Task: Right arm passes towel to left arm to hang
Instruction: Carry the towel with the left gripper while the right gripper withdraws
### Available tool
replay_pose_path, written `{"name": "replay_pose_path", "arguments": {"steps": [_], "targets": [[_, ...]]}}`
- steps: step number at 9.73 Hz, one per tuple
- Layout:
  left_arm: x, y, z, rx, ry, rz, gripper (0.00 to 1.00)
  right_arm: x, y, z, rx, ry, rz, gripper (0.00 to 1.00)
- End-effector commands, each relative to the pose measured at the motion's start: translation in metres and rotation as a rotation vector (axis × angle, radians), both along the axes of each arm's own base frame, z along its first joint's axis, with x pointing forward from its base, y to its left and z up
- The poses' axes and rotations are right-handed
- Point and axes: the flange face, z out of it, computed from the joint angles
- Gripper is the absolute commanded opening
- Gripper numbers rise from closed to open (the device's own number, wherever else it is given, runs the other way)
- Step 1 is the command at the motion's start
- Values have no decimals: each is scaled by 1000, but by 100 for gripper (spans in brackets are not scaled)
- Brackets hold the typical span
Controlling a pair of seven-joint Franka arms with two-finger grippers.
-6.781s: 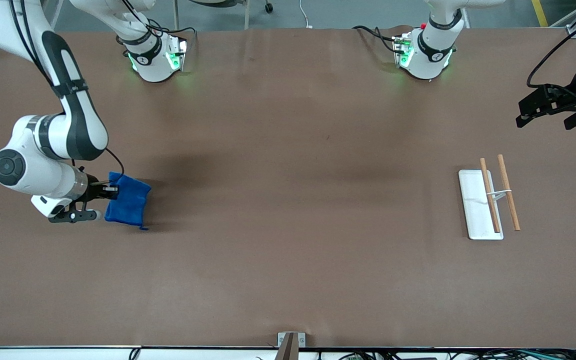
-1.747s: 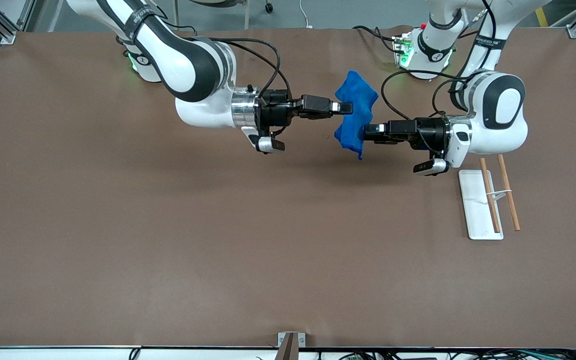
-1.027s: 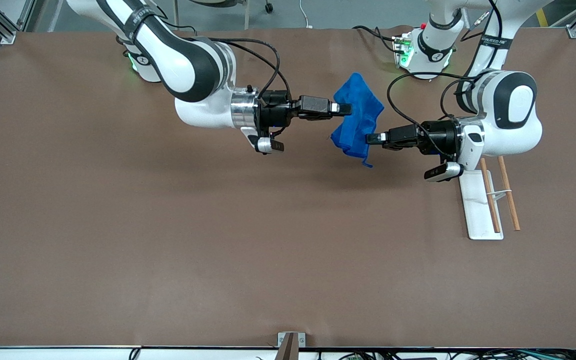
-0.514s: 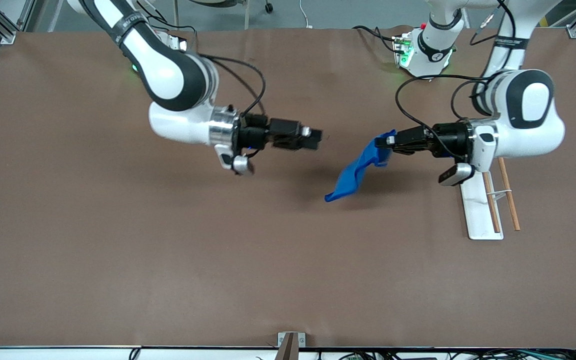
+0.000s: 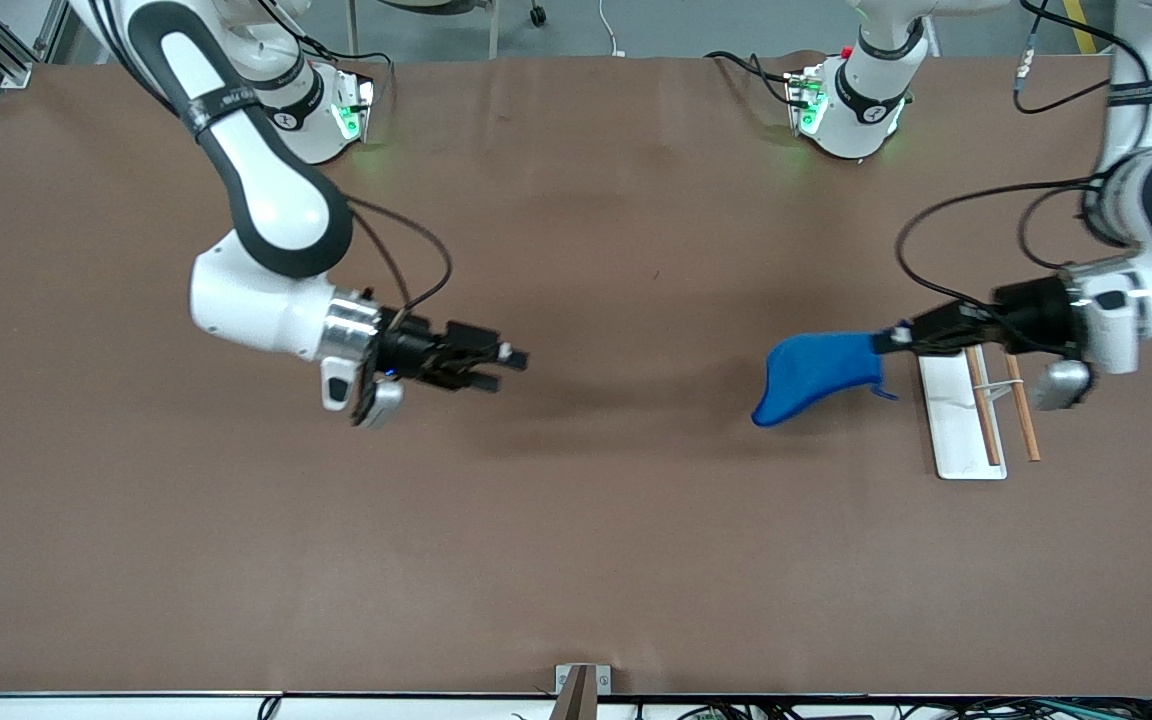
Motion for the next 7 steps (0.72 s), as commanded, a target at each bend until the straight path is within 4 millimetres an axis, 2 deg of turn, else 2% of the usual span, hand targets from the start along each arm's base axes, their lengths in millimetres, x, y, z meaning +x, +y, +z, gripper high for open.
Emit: {"name": "replay_pose_path", "arguments": {"steps": [1, 3, 4, 6, 7], "targets": [[11, 63, -27, 144, 33, 31, 0, 11, -50, -7, -136, -38, 5, 100], [6, 143, -51, 227, 41, 112, 0, 17, -105, -19, -293, -64, 18, 100], [-5, 185, -63, 262, 19, 136, 0, 17, -134, -22, -366, -68, 24, 100], [-14, 232, -100, 308, 52, 183, 0, 19, -195, -19, -524, -41, 116, 100], [-14, 254, -106, 302, 51, 233, 0, 19, -220, -10, -600, -39, 154, 100]]}}
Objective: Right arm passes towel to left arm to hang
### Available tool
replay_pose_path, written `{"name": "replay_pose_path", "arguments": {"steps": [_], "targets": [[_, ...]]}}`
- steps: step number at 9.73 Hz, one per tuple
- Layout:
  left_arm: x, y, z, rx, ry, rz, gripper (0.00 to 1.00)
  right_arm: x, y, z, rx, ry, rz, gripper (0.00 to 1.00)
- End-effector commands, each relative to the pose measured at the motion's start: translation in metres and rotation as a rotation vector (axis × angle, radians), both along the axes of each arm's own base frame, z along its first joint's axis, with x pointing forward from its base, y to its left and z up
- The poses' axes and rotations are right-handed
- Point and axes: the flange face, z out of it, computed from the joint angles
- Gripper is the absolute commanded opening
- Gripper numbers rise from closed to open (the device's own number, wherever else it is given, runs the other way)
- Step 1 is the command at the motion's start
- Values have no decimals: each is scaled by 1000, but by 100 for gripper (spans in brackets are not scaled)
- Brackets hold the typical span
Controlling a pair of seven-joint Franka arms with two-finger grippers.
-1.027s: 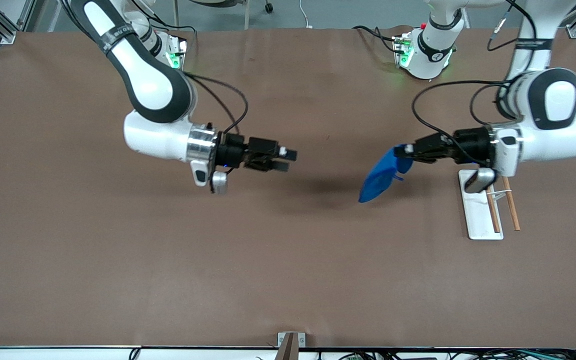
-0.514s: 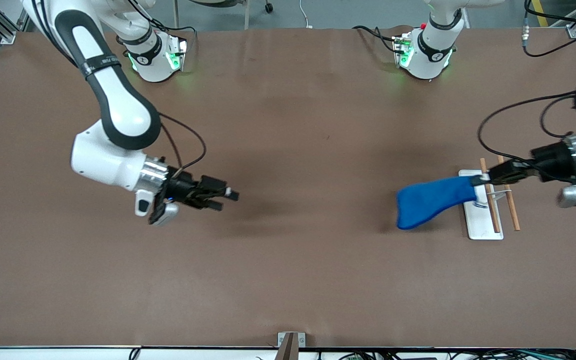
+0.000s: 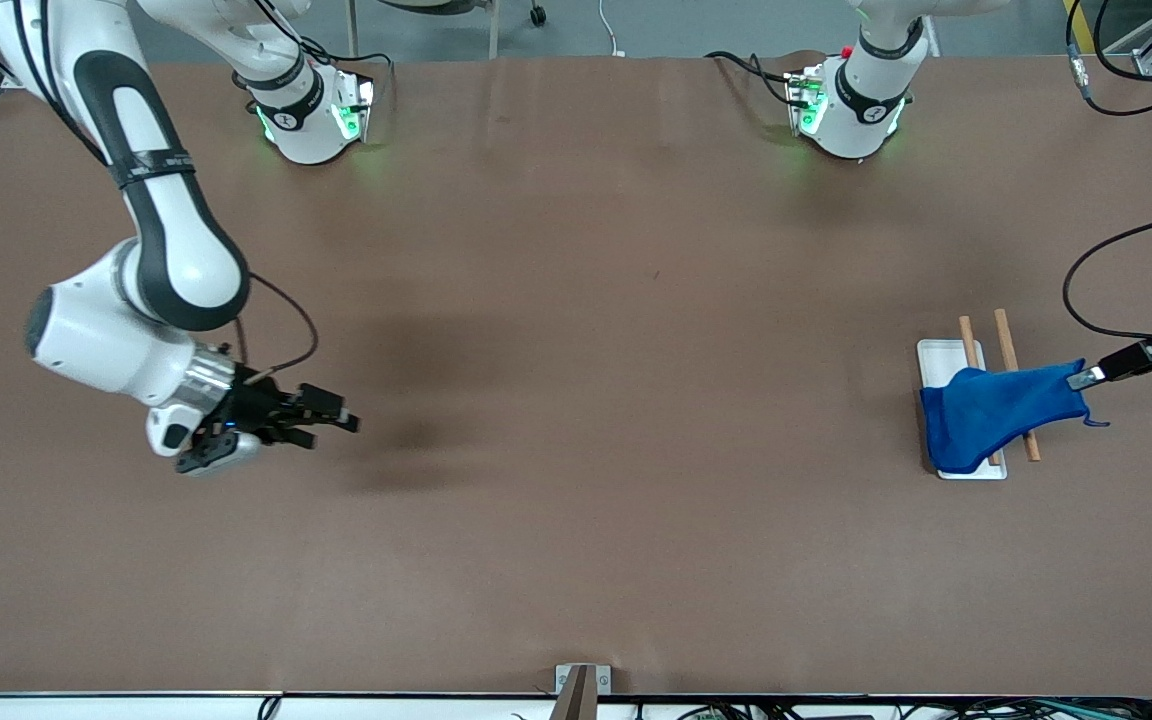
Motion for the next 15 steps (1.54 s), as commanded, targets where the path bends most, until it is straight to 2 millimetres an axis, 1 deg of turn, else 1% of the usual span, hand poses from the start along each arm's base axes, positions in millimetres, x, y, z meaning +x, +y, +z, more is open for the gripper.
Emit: {"name": "replay_pose_path", "arguments": {"steps": [1, 2, 3, 4, 5, 6, 7, 8, 9, 10, 11, 12, 13, 14, 15], "targets": [[1, 43, -30, -3, 4, 84, 0, -12, -49, 32, -132, 12, 43, 100], [-6, 63, -35, -27, -9, 140, 0, -17, -77, 46, -193, 16, 49, 100], [-16, 83, -44, -44, -10, 193, 0, -23, -100, 66, -239, 12, 44, 100], [-14, 92, -46, -26, -8, 199, 0, -29, -123, 90, -254, 17, -15, 100], [-13, 104, -46, 2, -7, 208, 1, -38, -145, 109, -244, 74, -106, 100], [-13, 105, -46, 5, 2, 213, 18, -43, -154, 138, -263, 97, -159, 100], [-15, 107, -54, 1, 32, 238, 72, -48, -155, 162, -293, 132, -199, 100], [-10, 103, -51, 7, 26, 225, 100, -51, -148, 188, -297, 188, -268, 100], [-1, 105, -33, 34, -1, 209, 100, -53, -144, 211, -306, 218, -316, 100], [3, 100, -19, 106, 17, 134, 100, -56, -139, 233, -308, 201, -314, 100], [20, 76, 4, 189, 24, 38, 100, -63, -136, 258, -315, 177, -300, 100], [29, 50, 29, 263, 17, -39, 100, -72, -139, 281, -355, 175, -288, 100], [32, 33, 56, 318, -4, -96, 100, -78, -149, 308, -411, 170, -294, 100], [39, 1, 78, 369, -11, -191, 100, -84, -159, 322, -424, 176, -308, 100], [39, -29, 102, 459, -24, -295, 100, -94, -158, 336, -417, 161, -331, 100]]}}
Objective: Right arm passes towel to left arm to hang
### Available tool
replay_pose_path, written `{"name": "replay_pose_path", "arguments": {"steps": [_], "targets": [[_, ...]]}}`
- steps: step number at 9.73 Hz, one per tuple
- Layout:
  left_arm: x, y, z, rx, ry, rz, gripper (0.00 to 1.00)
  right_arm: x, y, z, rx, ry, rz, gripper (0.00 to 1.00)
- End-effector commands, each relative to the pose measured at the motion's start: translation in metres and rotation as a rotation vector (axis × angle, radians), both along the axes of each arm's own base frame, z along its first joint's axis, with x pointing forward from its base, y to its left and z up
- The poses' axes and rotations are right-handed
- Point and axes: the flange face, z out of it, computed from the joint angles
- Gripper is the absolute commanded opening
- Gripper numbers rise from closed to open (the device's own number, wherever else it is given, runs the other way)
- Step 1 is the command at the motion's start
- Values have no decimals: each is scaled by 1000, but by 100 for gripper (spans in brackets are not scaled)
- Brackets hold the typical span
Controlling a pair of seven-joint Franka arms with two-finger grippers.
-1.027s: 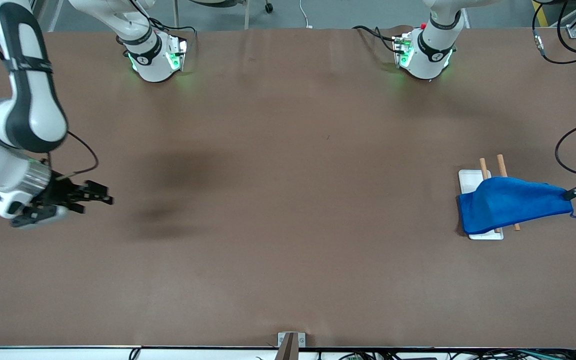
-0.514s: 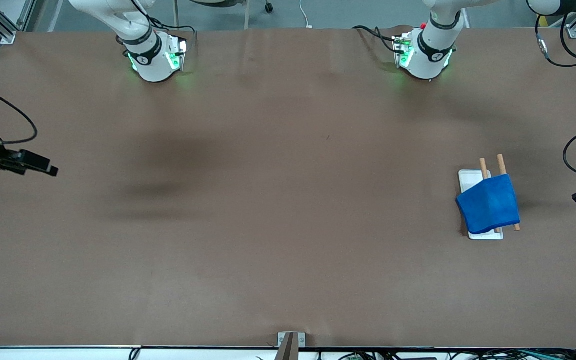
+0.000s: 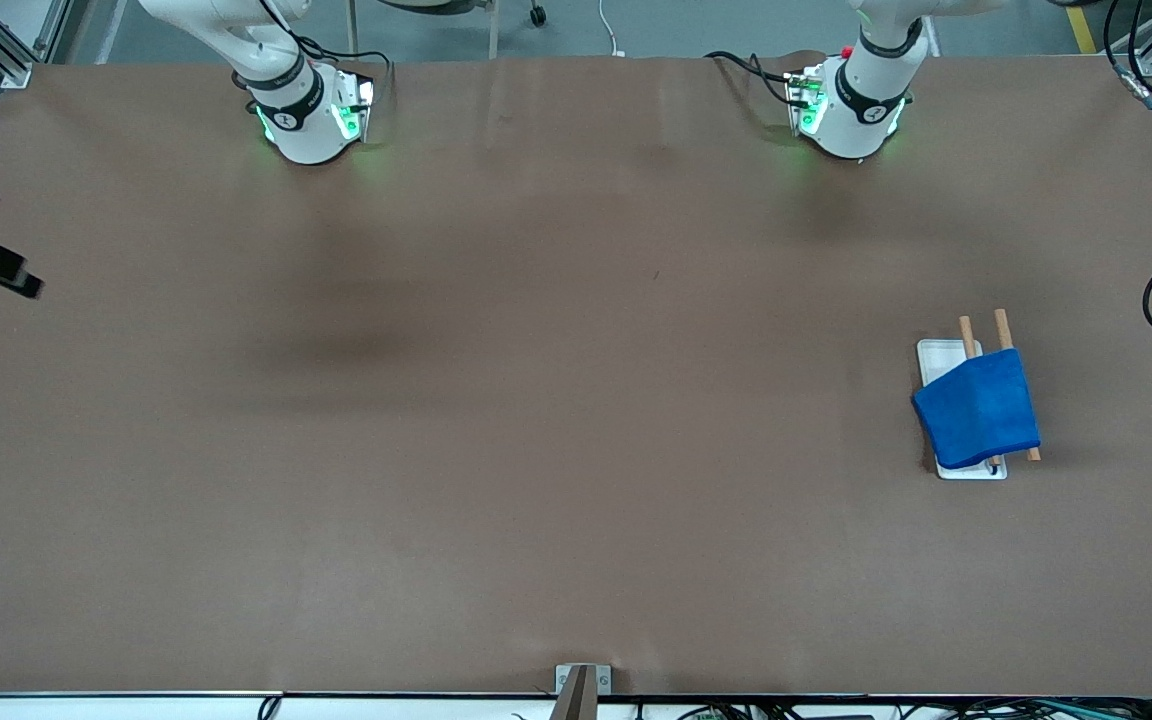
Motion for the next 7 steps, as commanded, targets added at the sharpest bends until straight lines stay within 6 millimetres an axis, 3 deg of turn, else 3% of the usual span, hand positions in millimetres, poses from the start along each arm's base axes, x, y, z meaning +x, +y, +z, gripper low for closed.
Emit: {"name": "replay_pose_path", "arguments": {"steps": [1, 3, 5, 6, 7], "targets": [[-12, -57, 31, 123, -21, -140, 100, -19, -9, 17, -18, -7, -72, 100], [-25, -124, 71, 205, -20, -98, 100, -38, -6, 4, -7, 21, -95, 100], [-41, -194, 112, 298, -20, -76, 100, -38, 12, 19, -18, -1, -50, 100], [-46, -225, 120, 307, 0, -111, 100, -36, 4, 31, -19, -24, -59, 100], [-49, -236, 142, 339, -26, -138, 100, -34, 1, 28, -19, -23, -34, 100]]}}
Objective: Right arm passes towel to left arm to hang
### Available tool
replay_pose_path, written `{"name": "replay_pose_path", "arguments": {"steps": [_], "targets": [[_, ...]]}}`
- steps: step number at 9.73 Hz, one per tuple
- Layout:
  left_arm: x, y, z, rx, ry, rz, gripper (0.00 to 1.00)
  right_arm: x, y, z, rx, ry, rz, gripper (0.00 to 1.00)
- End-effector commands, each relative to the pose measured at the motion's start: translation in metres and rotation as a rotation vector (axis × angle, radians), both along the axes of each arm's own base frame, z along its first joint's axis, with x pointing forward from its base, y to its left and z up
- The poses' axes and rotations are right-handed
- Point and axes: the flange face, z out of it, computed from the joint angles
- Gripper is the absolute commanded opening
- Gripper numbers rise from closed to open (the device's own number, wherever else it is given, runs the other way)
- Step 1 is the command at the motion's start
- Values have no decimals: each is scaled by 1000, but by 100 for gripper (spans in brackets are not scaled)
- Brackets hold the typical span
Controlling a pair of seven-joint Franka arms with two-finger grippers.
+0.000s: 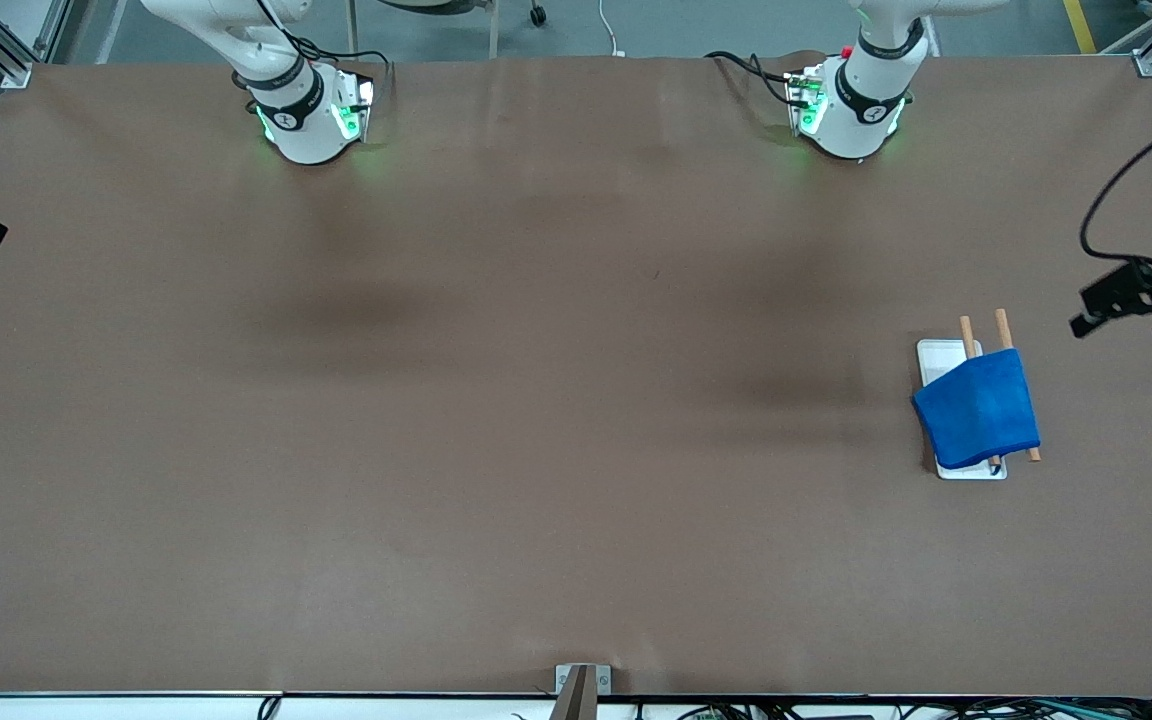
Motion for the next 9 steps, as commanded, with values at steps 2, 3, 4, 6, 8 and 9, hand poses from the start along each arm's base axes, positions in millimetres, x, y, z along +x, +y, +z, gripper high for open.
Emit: {"name": "replay_pose_path", "arguments": {"steps": [2, 3, 4, 6, 8, 9], "targets": [[-12, -10, 43, 39, 54, -21, 100, -3, -9, 4, -41, -10, 63, 100], [-13, -10, 61, 33, 79, 9, 100, -1, -11, 6, -41, -14, 52, 100], [-17, -8, 72, 34, 80, 27, 100, 6, -13, 3, -42, -5, 46, 100], [-33, -9, 79, 44, 120, 49, 100, 11, -12, 7, -42, -15, 40, 100], [-43, -18, 71, 70, 146, 31, 100, 12, -8, 6, -44, -13, 29, 100], [-45, -24, 71, 76, 147, 20, 100, 11, -11, 6, -44, -13, 24, 100]]}}
